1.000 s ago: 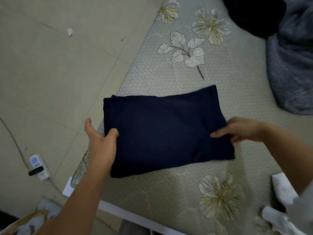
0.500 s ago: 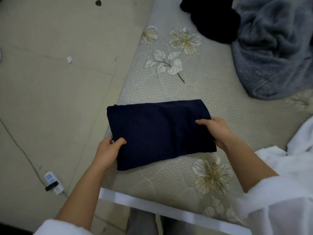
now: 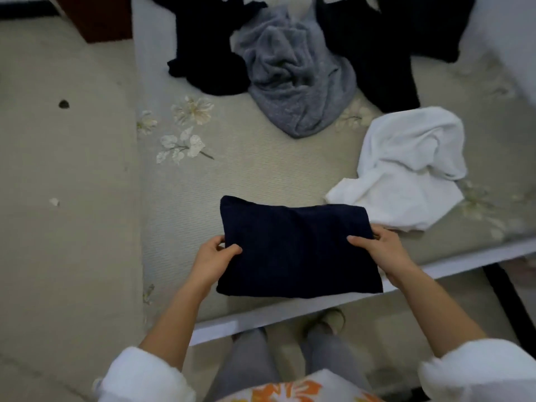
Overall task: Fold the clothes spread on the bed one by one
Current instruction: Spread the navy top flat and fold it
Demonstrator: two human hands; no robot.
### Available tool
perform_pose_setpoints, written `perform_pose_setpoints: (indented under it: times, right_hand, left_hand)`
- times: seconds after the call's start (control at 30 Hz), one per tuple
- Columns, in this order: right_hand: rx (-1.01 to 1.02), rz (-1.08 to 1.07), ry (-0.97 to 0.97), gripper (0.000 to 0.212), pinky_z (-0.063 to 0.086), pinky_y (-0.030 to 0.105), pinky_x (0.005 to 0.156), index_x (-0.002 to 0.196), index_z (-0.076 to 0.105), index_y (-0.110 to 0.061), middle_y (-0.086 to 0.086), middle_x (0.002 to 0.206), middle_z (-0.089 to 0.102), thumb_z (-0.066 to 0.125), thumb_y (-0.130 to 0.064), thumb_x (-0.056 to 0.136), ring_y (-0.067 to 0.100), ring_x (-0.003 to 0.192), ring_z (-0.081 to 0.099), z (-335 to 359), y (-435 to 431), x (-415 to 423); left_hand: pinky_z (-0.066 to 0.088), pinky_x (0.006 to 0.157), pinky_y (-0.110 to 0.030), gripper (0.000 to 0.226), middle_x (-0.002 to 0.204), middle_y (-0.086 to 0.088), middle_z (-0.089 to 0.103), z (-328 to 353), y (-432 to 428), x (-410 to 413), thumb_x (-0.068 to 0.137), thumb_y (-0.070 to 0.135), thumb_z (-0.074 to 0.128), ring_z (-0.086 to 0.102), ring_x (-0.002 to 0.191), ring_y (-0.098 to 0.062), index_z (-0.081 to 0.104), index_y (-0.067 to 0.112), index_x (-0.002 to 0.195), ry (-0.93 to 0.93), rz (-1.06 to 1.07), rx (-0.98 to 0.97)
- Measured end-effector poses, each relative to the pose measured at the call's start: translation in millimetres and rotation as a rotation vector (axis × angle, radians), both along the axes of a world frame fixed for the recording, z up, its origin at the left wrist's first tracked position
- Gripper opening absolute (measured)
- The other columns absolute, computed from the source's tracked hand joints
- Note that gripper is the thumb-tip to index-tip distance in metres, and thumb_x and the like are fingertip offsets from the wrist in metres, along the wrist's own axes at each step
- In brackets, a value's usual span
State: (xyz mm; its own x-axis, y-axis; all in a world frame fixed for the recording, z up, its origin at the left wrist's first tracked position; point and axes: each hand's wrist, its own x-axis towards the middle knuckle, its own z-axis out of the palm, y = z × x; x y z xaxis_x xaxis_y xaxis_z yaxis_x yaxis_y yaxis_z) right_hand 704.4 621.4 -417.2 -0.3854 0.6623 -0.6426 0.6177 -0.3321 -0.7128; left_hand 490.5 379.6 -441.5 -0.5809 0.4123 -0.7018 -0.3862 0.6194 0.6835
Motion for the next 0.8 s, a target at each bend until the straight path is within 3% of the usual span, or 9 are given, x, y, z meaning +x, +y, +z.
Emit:
perform_pose_setpoints:
  times: [0.1, 0.23, 0.37, 0.47, 0.6, 0.7, 0.8]
  right_hand:
    - [0.021, -0.121, -0.003, 0.024, 0.055, 0.036, 0.079, 0.104, 0.069, -0.021, -0.002, 0.098, 0.073, 0.074, -0.015, 0.081, 0.019, 0.090, 0.068, 4.3, 25.8, 66.8]
    - [0.035, -0.257, -0.018, 0.022, 0.054, 0.031, 0.071, 0.101, 0.070, -0.022, -0.003, 0.094, 0.072, 0.075, -0.017, 0.080, 0.018, 0.086, 0.068, 10.9, 67.1, 153.4]
    - [0.042, -0.360, -0.008, 0.020, 0.055, 0.034, 0.077, 0.097, 0.068, -0.024, -0.001, 0.096, 0.071, 0.075, -0.015, 0.080, 0.019, 0.088, 0.067, 20.1, 117.7, 243.5]
    - [0.060, -0.485, -0.007, 0.019, 0.053, 0.030, 0.068, 0.097, 0.066, -0.020, 0.001, 0.094, 0.069, 0.074, -0.012, 0.081, 0.018, 0.084, 0.066, 24.7, 148.0, 298.3]
    - [0.063, -0.627, 0.013, 0.019, 0.049, 0.026, 0.059, 0.092, 0.065, -0.027, -0.006, 0.088, 0.068, 0.073, -0.014, 0.082, 0.014, 0.080, 0.066, 28.3, 180.2, 351.4]
    - [0.061, -0.691, 0.003, 0.021, 0.051, 0.032, 0.066, 0.100, 0.065, -0.026, -0.005, 0.093, 0.068, 0.072, -0.016, 0.083, 0.019, 0.085, 0.065, 28.0, 209.2, 377.1]
    - [0.083, -0.753, 0.001, 0.023, 0.052, 0.036, 0.074, 0.102, 0.063, -0.028, -0.006, 0.096, 0.066, 0.072, -0.018, 0.083, 0.020, 0.089, 0.064, 25.7, 249.6, 392.8]
  left_hand:
    - [0.052, 0.062, -0.023, 0.029, 0.094, 0.001, 0.070, 10.9, 59.6, 40.8, 0.086, 0.027, 0.064, 0.069, 0.081, -0.012, 0.062, 0.021, 0.114, 0.015, -0.132, 0.042]
    - [0.053, 0.062, -0.024, 0.030, 0.091, 0.003, 0.071, 22.2, 141.4, 101.8, 0.084, 0.029, 0.066, 0.070, 0.078, -0.012, 0.062, 0.022, 0.113, 0.036, -0.248, 0.064]
    - [0.050, 0.053, -0.018, 0.026, 0.081, 0.007, 0.071, 30.1, 229.6, 172.9, 0.083, 0.028, 0.067, 0.069, 0.066, -0.007, 0.065, 0.022, 0.108, 0.050, -0.368, 0.093]
    - [0.053, 0.064, -0.025, 0.026, 0.086, 0.006, 0.072, 35.3, 287.0, 218.4, 0.082, 0.032, 0.067, 0.070, 0.074, -0.010, 0.065, 0.025, 0.107, 0.068, -0.473, 0.103]
    - [0.056, 0.066, -0.031, 0.020, 0.080, 0.004, 0.073, 40.5, 351.2, 264.3, 0.081, 0.031, 0.067, 0.071, 0.069, -0.011, 0.067, 0.026, 0.100, 0.063, -0.570, 0.140]
    - [0.058, 0.070, -0.034, 0.015, 0.081, 0.005, 0.074, 40.8, 398.6, 285.6, 0.083, 0.029, 0.065, 0.071, 0.072, -0.012, 0.068, 0.027, 0.098, 0.040, -0.627, 0.158]
    - [0.054, 0.057, -0.023, 0.012, 0.081, 0.005, 0.073, 38.0, 452.4, 299.3, 0.085, 0.025, 0.062, 0.071, 0.070, -0.011, 0.068, 0.027, 0.096, 0.024, -0.645, 0.186]
